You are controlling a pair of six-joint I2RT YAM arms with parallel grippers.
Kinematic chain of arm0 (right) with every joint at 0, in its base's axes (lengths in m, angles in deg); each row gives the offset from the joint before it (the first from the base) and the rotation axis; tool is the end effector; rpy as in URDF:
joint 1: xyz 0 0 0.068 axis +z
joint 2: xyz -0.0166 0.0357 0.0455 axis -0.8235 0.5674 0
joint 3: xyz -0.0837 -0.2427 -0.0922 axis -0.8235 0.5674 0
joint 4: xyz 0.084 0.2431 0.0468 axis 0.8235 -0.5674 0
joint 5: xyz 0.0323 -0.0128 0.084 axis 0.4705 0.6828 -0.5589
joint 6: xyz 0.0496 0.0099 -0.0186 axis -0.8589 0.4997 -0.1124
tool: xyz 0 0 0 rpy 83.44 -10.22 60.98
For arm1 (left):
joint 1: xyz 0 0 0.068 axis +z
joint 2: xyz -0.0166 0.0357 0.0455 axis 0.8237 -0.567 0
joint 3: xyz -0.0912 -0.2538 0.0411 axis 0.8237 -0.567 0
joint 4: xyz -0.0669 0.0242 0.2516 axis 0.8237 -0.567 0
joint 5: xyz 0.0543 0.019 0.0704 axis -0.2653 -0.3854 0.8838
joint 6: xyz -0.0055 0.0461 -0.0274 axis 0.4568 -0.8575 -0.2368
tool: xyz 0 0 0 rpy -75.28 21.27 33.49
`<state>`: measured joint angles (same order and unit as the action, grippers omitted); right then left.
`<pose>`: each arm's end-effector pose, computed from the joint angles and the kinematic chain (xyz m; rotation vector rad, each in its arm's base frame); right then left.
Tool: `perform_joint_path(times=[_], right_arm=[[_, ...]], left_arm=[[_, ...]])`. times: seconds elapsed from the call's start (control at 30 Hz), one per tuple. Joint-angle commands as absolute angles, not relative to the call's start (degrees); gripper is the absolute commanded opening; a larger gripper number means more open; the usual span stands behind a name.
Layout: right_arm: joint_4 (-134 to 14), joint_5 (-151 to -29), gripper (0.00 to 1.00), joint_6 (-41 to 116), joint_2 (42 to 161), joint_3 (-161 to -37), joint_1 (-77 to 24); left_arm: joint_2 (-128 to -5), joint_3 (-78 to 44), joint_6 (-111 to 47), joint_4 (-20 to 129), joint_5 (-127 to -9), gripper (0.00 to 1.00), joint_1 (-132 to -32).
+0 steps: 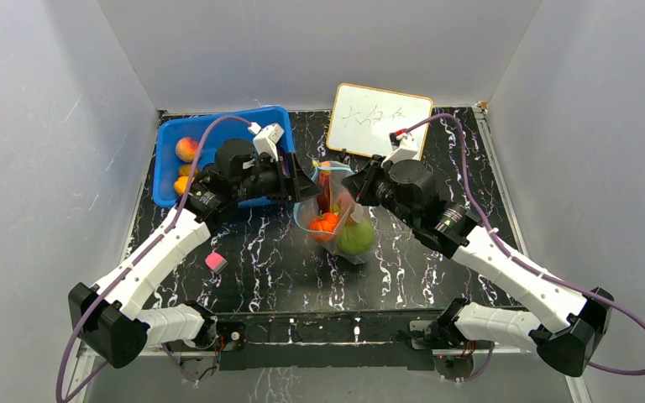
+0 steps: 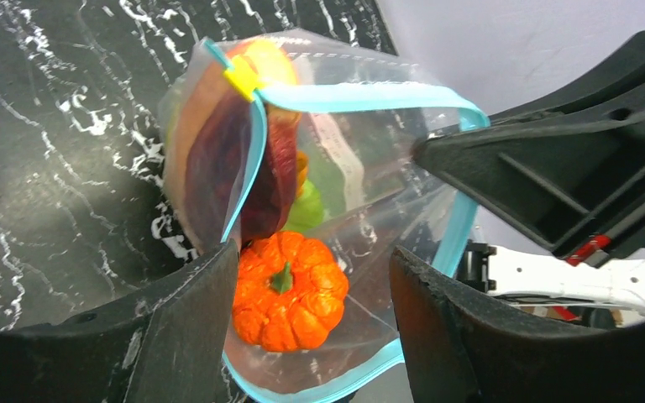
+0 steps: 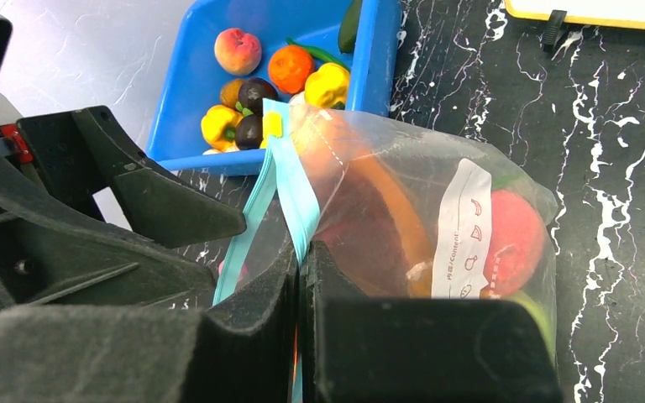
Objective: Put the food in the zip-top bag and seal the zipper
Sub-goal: Place the fake vegetable in the zipper food storage bag.
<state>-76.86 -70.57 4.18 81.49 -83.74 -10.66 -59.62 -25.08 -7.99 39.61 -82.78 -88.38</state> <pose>0.1762 0.1648 0.3663 0.0678 1.9722 0.8088 0.2227 -0.1608 0.3688 0.2572 2.0106 -1.1713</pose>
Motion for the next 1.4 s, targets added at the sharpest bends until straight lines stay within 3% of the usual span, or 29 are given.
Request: perform_joint_path(times=[0.0, 0.53, 0.77, 1.1, 1.27, 1.33, 1.37], right_arm=[[-70.4, -70.7, 0.0, 4.9, 79.4, -86.4, -10.6], [-69.7, -71.2, 0.0, 4.6, 78.9, -85.0, -10.7], [-69.8, -71.3, 0.0, 5.1, 78.7, -84.4, -10.6], [-68.5, -72.5, 0.0, 6.1, 78.4, -83.8, -10.7], [-68.6, -72.7, 0.0, 6.0, 78.4, -83.7, -10.7], [-68.8, -72.5, 0.0, 6.0, 78.4, -83.6, -10.6], [-69.0, -72.3, 0.0, 6.0, 78.4, -83.4, -10.6]], left_arm=[[-58.6, -23.4, -12.0, 34.7, -79.7, 0.65, -88.7], [-60.9, -26.1, -15.5, 33.4, -75.6, 0.6, -88.7], [-58.7, -24.0, -15.5, 32.9, -76.4, 0.66, -88.6], [-59.0, -24.7, -16.5, 32.8, -74.4, 0.62, -88.7], [-60.9, -25.9, -16.6, 34.8, -76.7, 0.49, -88.6], [-61.4, -26.1, -16.6, 35.4, -77.6, 0.33, -88.6], [-61.5, -26.1, -16.5, 35.6, -78.1, 0.21, -88.6]])
